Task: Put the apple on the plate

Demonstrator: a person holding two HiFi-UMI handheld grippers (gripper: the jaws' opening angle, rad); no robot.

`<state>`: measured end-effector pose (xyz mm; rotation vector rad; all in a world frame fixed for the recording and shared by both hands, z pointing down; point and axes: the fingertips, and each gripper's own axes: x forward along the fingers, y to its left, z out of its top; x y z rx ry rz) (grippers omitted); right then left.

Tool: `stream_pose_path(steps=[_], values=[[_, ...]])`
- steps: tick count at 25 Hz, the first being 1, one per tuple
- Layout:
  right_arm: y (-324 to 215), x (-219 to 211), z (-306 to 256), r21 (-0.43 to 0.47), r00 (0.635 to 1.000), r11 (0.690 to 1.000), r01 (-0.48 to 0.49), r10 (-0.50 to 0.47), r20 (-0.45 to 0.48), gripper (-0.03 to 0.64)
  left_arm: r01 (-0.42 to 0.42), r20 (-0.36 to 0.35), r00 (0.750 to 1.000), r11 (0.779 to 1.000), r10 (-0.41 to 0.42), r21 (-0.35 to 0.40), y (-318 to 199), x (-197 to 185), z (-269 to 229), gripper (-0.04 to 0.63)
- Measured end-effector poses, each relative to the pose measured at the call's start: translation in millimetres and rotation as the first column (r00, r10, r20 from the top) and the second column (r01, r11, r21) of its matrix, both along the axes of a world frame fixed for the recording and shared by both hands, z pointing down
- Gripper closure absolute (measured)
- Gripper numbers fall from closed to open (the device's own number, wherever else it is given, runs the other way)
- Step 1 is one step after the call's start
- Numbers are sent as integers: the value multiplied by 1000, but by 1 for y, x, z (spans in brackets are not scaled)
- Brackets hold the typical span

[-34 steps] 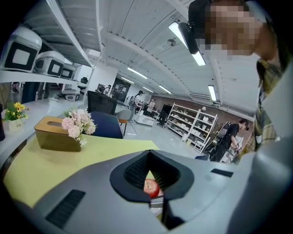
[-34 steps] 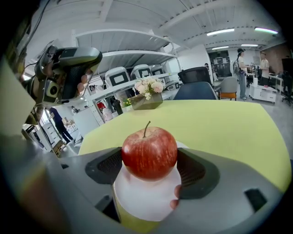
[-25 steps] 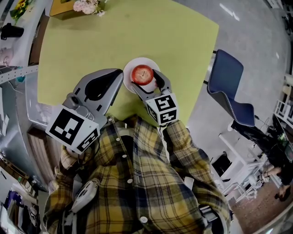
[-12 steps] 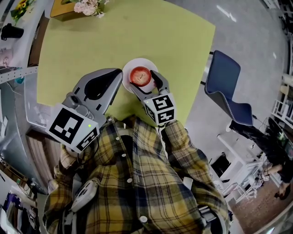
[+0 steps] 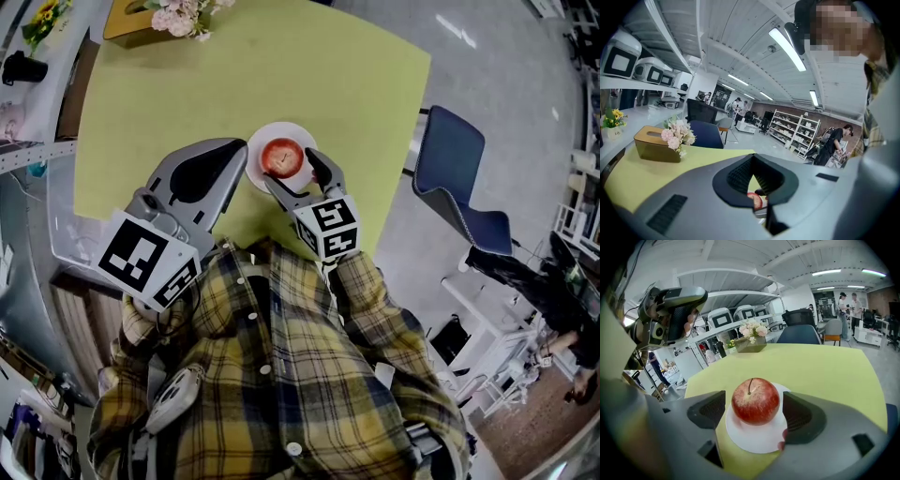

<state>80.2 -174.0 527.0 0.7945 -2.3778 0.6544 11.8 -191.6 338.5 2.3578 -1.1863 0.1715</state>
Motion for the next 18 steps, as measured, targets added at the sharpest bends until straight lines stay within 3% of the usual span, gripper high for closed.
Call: stream_pose_path(steps=[8,18], values=[[1,8,-32,21,999,999,-42,41,34,258,11,-22,1000,999,-10,52,-1,5,-24,597],[-5,6,-111,72,978,990,-119,104,182,261,-6,-49,999,994,11,112,1,10,-52,597]])
